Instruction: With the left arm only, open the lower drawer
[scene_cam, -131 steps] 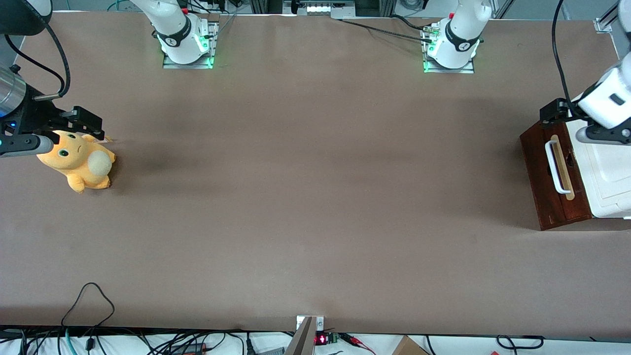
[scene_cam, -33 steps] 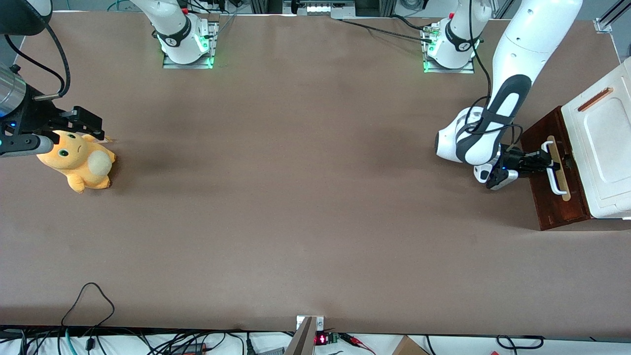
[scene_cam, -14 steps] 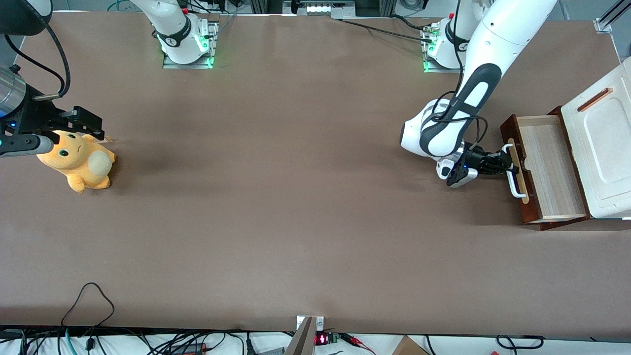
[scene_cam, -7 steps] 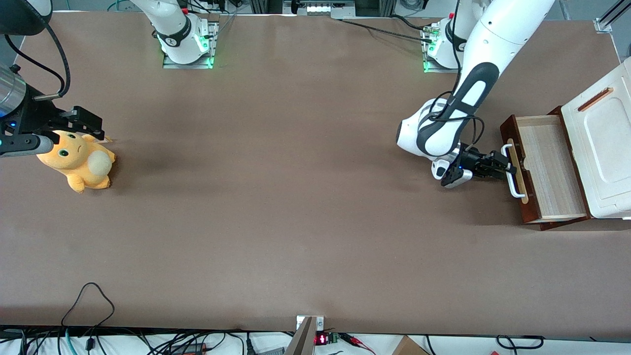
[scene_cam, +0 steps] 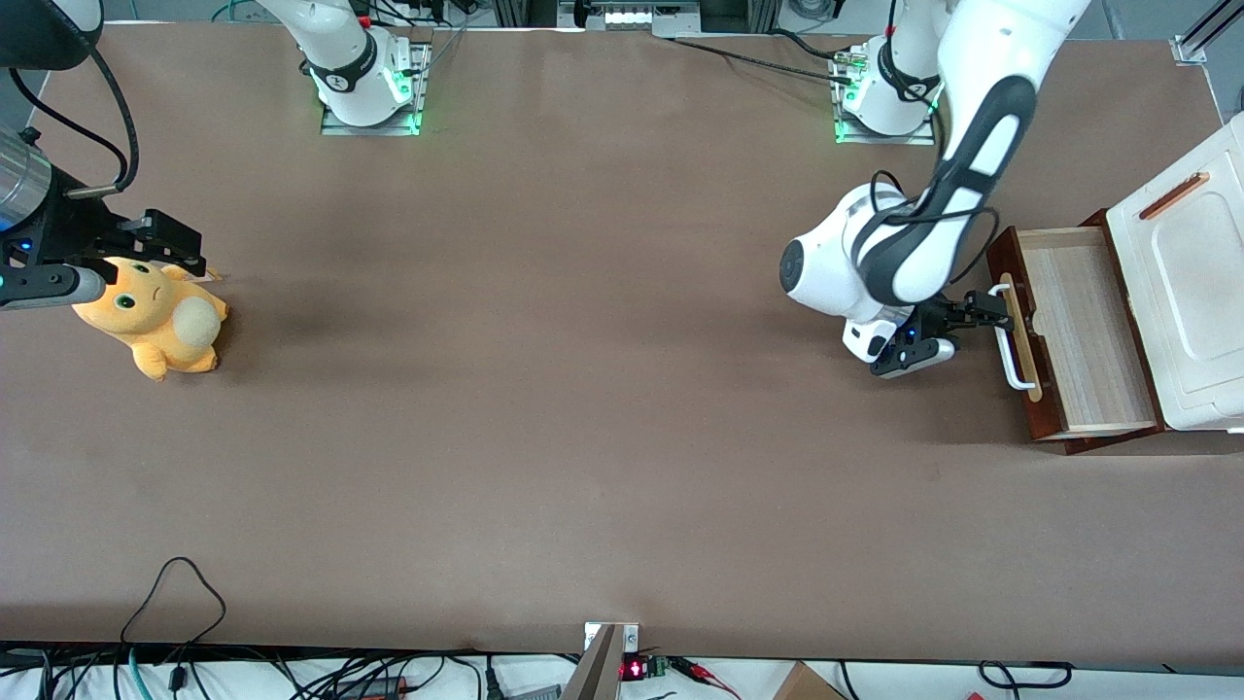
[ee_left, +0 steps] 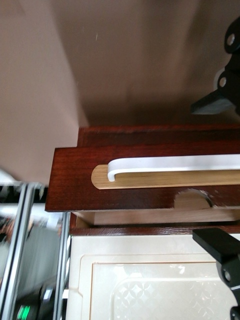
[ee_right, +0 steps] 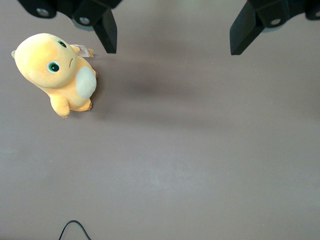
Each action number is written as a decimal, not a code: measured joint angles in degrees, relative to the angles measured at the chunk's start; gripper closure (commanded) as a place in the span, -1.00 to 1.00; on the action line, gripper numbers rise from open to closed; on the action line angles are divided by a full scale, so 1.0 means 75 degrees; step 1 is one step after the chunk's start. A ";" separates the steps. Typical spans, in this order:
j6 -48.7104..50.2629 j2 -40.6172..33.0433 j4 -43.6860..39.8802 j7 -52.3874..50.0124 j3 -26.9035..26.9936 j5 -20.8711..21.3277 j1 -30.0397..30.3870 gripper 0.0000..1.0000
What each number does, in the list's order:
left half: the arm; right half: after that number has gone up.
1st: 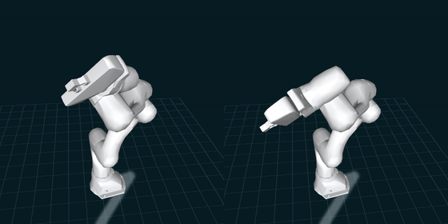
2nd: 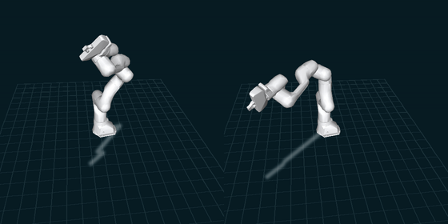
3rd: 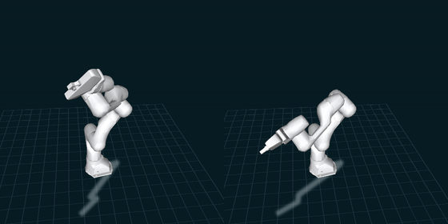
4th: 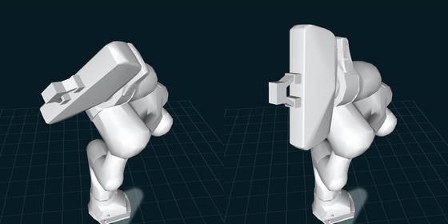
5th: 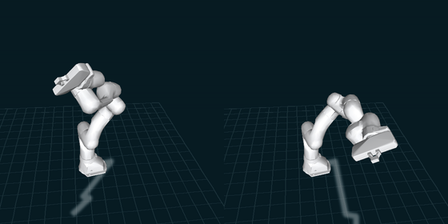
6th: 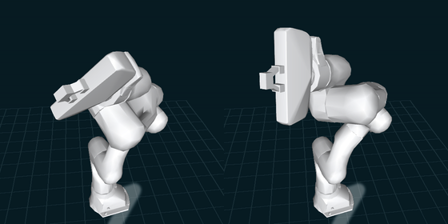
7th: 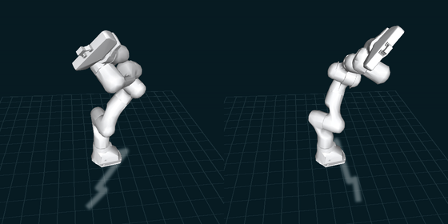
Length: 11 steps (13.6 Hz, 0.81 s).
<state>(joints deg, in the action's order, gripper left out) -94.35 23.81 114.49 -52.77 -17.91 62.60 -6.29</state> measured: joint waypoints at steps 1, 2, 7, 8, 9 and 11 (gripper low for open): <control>-0.0041 -0.0187 -0.0319 0.0676 0.0005 -0.0624 0.0003 -1.00; -0.0056 -0.0357 -0.0642 0.1294 0.0022 -0.1224 0.0009 -1.00; -0.0070 -0.1240 -0.1687 0.3480 0.0387 -0.4050 0.0178 -1.00; -0.0070 -0.1459 -0.1900 0.3873 0.0659 -0.4948 0.0197 -1.00; -0.0070 -0.1688 -0.2100 0.4277 0.1002 -0.5797 0.0218 -1.00; -0.0070 -0.2115 -0.2348 0.5168 0.1550 -0.6875 0.0325 -1.00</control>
<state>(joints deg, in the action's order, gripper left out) -94.87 7.94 96.88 -14.01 -6.29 11.04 -3.85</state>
